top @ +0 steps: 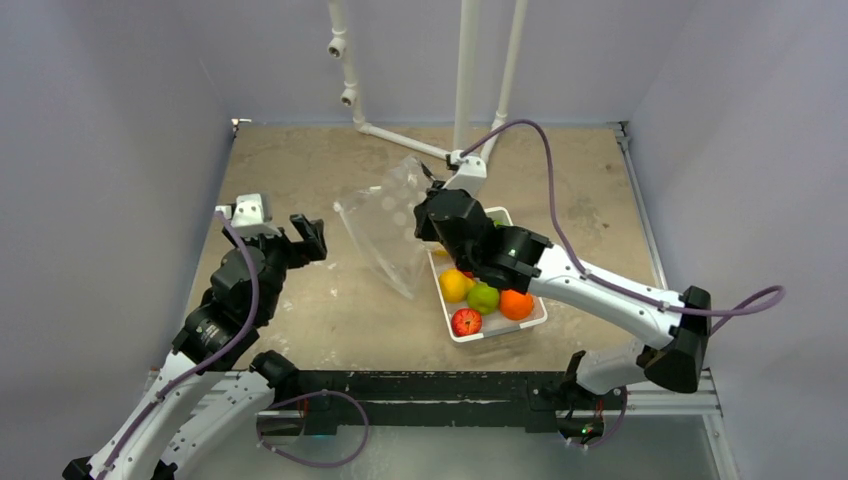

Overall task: Place the food in the zip-top bag and seal the zipper
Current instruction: Pick up the zipper food storage bag at the center of the board, then open the zipper of the food storage bag.

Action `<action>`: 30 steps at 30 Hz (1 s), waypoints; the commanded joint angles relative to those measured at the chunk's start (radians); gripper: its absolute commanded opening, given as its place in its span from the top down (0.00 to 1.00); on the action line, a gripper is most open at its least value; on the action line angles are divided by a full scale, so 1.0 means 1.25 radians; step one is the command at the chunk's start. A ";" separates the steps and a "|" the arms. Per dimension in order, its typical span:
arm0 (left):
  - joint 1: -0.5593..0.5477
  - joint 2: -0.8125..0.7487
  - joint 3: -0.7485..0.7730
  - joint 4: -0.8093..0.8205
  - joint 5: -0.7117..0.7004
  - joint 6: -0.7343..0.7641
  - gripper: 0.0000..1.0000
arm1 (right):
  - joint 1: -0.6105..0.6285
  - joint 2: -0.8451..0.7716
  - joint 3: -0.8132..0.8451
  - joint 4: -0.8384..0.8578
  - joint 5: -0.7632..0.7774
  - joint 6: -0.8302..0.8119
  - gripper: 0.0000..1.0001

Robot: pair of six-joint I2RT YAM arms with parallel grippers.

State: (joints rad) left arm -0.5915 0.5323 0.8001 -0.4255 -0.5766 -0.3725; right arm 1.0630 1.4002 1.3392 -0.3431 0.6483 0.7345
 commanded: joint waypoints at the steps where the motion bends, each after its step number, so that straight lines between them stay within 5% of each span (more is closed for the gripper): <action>1: 0.001 -0.004 -0.011 -0.006 0.086 -0.060 0.12 | -0.014 -0.067 -0.006 0.012 0.037 0.005 1.00; 13: 0.001 -0.035 -0.127 0.050 0.201 -0.207 0.17 | -0.053 -0.201 0.036 -0.014 0.014 -0.045 1.00; 30: 0.001 -0.096 -0.334 0.443 0.443 -0.284 0.12 | -0.054 -0.293 0.121 -0.041 -0.073 -0.088 1.00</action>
State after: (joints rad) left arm -0.5915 0.4400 0.4305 -0.0902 -0.1093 -0.6895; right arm 1.0000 1.0737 1.4300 -0.4019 0.6090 0.6540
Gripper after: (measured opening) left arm 0.872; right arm 0.004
